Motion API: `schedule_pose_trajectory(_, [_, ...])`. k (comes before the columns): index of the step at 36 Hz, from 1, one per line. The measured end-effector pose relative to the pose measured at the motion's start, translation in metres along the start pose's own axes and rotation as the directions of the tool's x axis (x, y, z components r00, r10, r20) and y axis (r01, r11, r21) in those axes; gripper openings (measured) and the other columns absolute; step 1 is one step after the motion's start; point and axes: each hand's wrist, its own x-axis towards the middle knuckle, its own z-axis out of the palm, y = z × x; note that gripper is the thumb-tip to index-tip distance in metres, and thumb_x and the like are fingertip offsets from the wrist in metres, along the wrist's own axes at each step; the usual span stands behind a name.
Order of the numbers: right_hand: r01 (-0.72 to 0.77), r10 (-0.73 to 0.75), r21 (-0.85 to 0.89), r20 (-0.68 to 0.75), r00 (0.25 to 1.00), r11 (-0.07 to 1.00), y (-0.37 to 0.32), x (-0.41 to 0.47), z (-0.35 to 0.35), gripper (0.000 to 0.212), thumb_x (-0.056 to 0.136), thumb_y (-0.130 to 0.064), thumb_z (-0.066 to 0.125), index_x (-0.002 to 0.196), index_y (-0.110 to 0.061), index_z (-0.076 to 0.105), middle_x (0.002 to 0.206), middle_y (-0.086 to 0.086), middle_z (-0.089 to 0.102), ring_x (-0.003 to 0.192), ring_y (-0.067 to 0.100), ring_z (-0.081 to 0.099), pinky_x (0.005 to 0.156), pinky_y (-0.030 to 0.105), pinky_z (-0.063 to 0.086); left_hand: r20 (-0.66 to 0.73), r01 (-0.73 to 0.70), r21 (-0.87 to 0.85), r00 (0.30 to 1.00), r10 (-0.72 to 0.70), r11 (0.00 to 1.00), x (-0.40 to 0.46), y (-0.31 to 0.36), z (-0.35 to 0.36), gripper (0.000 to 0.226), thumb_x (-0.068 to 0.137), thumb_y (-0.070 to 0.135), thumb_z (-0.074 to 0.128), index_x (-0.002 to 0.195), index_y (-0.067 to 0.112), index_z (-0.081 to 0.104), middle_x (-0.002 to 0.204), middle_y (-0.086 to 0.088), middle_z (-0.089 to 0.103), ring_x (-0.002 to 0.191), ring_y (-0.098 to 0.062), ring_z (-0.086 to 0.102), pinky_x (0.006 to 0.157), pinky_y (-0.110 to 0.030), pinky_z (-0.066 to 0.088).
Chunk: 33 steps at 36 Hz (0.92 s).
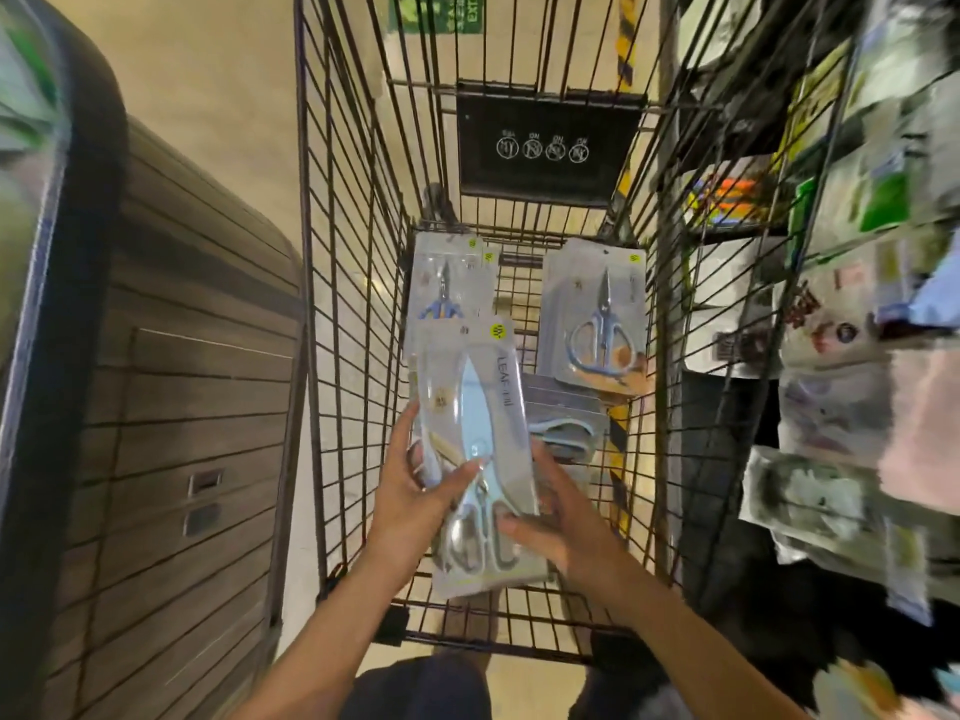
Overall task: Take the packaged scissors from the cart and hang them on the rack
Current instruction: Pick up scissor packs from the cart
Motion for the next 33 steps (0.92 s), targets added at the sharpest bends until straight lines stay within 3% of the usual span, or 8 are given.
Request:
schedule_pose_trajectory(5, [-0.015, -0.004, -0.312, -0.060, 0.998, 0.950, 0.003, 0.019, -0.010, 0.068, 0.086, -0.007, 0.080, 0.134, -0.045, 0.051, 0.109, -0.009, 0.070, 0.108, 0.013, 0.068, 0.101, 0.041, 0.055, -0.011, -0.033, 0.072, 0.999, 0.034, 0.997, 0.001, -0.005, -0.025, 0.095, 0.087, -0.006, 0.076, 0.152, 0.051, 0.038, 0.144, 0.001, 0.064, 0.128, -0.022, 0.065, 0.102, -0.050, 0.057])
schedule_pose_trajectory(8, [-0.007, -0.080, -0.461, -0.170, 0.982, 0.887, 0.004, 0.041, -0.015, 0.070, 0.087, -0.013, 0.080, 0.142, -0.040, 0.048, 0.131, -0.007, 0.058, 0.122, 0.015, 0.058, 0.105, 0.041, 0.052, -0.052, -0.068, 0.132, 0.996, 0.075, 0.989, 0.003, -0.008, -0.037, 0.095, 0.088, -0.004, 0.076, 0.152, 0.054, 0.035, 0.148, 0.005, 0.060, 0.132, -0.018, 0.062, 0.101, -0.042, 0.059])
schedule_pose_trajectory(10, [0.003, -0.192, -0.659, -0.214, 0.958, 0.752, 0.003, 0.057, -0.021, 0.073, 0.088, -0.016, 0.078, 0.150, -0.033, 0.043, 0.141, -0.005, 0.051, 0.131, 0.015, 0.049, 0.111, 0.038, 0.045, -0.068, -0.073, 0.132, 0.994, 0.082, 0.989, 0.005, -0.011, -0.044, 0.096, 0.088, -0.003, 0.076, 0.151, 0.055, 0.035, 0.147, 0.007, 0.060, 0.131, -0.017, 0.062, 0.095, -0.032, 0.060])
schedule_pose_trajectory(15, [0.040, -0.341, -0.898, -0.125, 0.932, 0.438, 0.002, 0.091, -0.027, 0.077, 0.086, -0.016, 0.079, 0.153, -0.018, 0.042, 0.147, 0.003, 0.050, 0.135, 0.025, 0.044, 0.115, 0.041, 0.037, -0.055, -0.057, 0.102, 0.996, 0.063, 0.993, 0.009, -0.018, -0.050, 0.095, 0.090, -0.008, 0.071, 0.155, 0.049, 0.034, 0.149, 0.009, 0.058, 0.135, -0.016, 0.058, 0.098, -0.029, 0.058])
schedule_pose_trajectory(22, [-0.031, -0.333, -0.971, -0.112, 0.936, 0.239, 0.022, 0.109, -0.042, 0.098, 0.072, -0.022, 0.090, 0.155, -0.027, 0.040, 0.139, -0.002, 0.055, 0.130, 0.023, 0.046, 0.110, 0.037, 0.038, -0.057, -0.045, 0.082, 0.997, 0.050, 0.996, 0.016, -0.021, -0.046, 0.094, 0.091, -0.010, 0.069, 0.159, 0.041, 0.030, 0.145, 0.013, 0.060, 0.132, -0.012, 0.061, 0.101, -0.038, 0.057])
schedule_pose_trajectory(25, [-0.039, -0.369, -0.990, -0.086, 0.925, 0.133, 0.027, 0.112, -0.049, 0.084, 0.079, -0.016, 0.083, 0.152, -0.029, 0.043, 0.124, -0.002, 0.061, 0.116, 0.022, 0.051, 0.096, 0.035, 0.042, -0.051, -0.081, 0.080, 0.995, 0.086, 0.993, 0.018, -0.021, -0.042, 0.091, 0.089, -0.015, 0.068, 0.157, 0.035, 0.032, 0.148, 0.001, 0.058, 0.131, -0.012, 0.061, 0.092, -0.020, 0.059])
schedule_pose_trajectory(27, [-0.027, -0.337, -0.996, -0.056, 0.940, 0.090, 0.027, 0.112, -0.053, 0.070, 0.085, -0.021, 0.079, 0.148, -0.028, 0.049, 0.126, -0.001, 0.064, 0.116, 0.022, 0.053, 0.095, 0.035, 0.043, -0.035, -0.103, 0.071, 0.994, 0.106, 0.992, 0.018, -0.020, -0.039, 0.089, 0.089, -0.015, 0.068, 0.153, 0.036, 0.032, 0.150, -0.004, 0.056, 0.132, -0.016, 0.061, 0.092, -0.020, 0.059])
schedule_pose_trajectory(33, [-0.003, -0.260, -0.988, -0.044, 0.965, 0.158, 0.015, 0.104, -0.059, 0.058, 0.087, -0.023, 0.076, 0.141, -0.029, 0.057, 0.135, 0.000, 0.065, 0.125, 0.022, 0.057, 0.101, 0.033, 0.046, -0.012, -0.088, 0.068, 0.996, 0.089, 0.994, 0.012, -0.013, -0.034, 0.093, 0.090, -0.010, 0.070, 0.160, 0.033, 0.027, 0.152, -0.005, 0.054, 0.134, -0.022, 0.060, 0.099, -0.043, 0.059])
